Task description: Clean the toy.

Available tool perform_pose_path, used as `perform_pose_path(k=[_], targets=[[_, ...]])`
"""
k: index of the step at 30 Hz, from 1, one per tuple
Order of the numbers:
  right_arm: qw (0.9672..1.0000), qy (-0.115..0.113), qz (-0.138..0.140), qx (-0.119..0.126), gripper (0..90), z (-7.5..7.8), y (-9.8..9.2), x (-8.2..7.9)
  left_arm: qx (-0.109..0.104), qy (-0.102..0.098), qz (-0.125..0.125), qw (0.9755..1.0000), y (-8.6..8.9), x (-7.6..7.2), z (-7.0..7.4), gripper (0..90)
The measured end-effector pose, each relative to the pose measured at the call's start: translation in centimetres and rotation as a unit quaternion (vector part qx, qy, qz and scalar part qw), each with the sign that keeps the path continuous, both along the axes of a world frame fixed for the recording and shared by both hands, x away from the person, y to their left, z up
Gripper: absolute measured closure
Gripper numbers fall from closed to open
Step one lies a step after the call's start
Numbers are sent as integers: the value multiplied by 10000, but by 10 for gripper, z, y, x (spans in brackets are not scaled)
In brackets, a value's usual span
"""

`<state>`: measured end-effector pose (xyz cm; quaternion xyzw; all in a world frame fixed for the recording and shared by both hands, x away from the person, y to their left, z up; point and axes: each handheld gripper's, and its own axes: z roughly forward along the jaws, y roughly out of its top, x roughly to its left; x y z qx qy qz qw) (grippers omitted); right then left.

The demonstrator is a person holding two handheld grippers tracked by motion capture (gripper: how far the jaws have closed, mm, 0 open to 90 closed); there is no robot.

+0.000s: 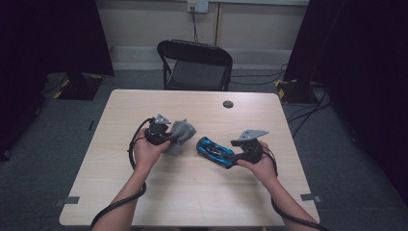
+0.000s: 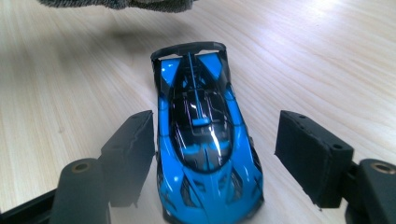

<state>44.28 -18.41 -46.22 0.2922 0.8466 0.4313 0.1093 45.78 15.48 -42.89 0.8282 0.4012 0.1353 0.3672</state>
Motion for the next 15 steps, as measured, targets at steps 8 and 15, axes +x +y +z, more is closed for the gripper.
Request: perform_pose_path(k=[8,15], targets=[[9997,74,152,-152,370,-7,23,13,3,-12,-121,9999,0,-5,2,759],[9994,66,195,-292,383,-14,34,17,8,-46,-220,9997,1,-13,4,759]])
